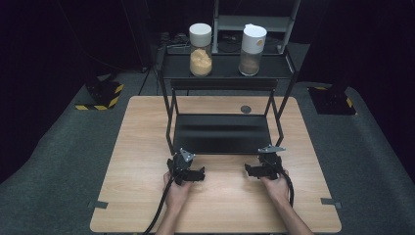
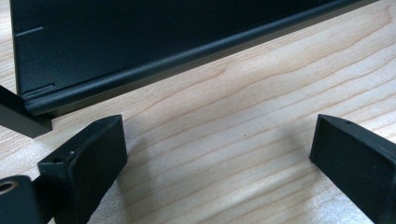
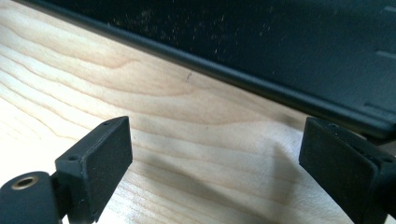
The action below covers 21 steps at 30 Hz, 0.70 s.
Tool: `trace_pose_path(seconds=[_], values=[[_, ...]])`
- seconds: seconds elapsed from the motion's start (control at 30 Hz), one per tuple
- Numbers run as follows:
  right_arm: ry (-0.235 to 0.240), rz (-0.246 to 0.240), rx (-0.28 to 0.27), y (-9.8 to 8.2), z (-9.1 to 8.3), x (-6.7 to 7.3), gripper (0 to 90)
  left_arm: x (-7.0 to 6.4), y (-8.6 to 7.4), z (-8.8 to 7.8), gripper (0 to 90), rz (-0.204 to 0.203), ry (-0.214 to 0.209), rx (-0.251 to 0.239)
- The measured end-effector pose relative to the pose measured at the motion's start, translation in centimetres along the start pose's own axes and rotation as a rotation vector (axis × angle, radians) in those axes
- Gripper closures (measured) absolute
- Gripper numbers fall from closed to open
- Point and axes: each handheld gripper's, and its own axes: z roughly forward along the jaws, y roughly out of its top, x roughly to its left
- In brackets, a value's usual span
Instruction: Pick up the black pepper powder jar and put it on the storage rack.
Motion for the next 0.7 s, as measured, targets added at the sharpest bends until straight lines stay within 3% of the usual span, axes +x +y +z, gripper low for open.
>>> trace_pose_path(seconds=[0.17,0.23,0.7], values=[[-0.028,-0.040,-0.030,-1.1,0.2,0.9,6.6,0.0,0.0,0.0,3.7,0.000,0.000,0.000],[-0.024,-0.042,-0.069,-2.2,0.2,0.8,7.3,0.0,0.0,0.0,3.7,0.000,0.001,0.000],[-0.025,-0.040,-0.075,-2.3,0.1,0.8,7.4,0.0,0.0,0.0,3.5,0.000,0.002,0.001]])
